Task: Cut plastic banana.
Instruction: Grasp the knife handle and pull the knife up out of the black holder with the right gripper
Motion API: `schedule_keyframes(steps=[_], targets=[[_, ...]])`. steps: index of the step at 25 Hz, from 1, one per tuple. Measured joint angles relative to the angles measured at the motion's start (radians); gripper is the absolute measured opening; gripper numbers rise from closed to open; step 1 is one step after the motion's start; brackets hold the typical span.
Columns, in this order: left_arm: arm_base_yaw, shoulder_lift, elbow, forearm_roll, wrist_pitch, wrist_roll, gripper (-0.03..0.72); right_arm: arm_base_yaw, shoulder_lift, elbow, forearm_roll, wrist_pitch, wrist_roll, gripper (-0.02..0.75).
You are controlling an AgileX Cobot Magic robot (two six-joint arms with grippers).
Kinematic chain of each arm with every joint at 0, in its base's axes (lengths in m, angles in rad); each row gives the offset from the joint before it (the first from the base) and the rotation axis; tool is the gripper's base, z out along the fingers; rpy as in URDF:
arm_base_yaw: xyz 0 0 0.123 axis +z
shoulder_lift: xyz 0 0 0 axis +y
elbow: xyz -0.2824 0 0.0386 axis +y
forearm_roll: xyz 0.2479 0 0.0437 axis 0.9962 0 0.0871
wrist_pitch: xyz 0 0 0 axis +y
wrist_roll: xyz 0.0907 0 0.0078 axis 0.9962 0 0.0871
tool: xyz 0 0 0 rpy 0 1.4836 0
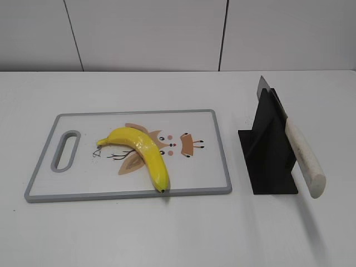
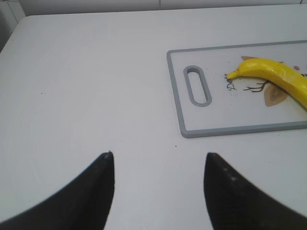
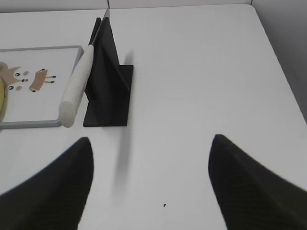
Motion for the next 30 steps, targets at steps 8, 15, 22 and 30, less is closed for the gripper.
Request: schedule_keyframes(steps=[8,15,22,30], targets=[[0.0,0.0,0.0,0.0,0.0,0.0,0.552,0.0,0.0,0.0,0.0,0.0,0.0,0.571],[0.0,0.0,0.0,0.0,0.0,0.0,0.552,0.0,0.0,0.0,0.0,0.0,0.0,0.571],[0.0,0.0,0.0,0.0,0.0,0.0,0.552,0.0,0.0,0.0,0.0,0.0,-0.001,0.571],[0.0,0.0,0.0,0.0,0.0,0.0,0.552,0.0,0.0,0.0,0.001,0.0,-0.001,0.571]])
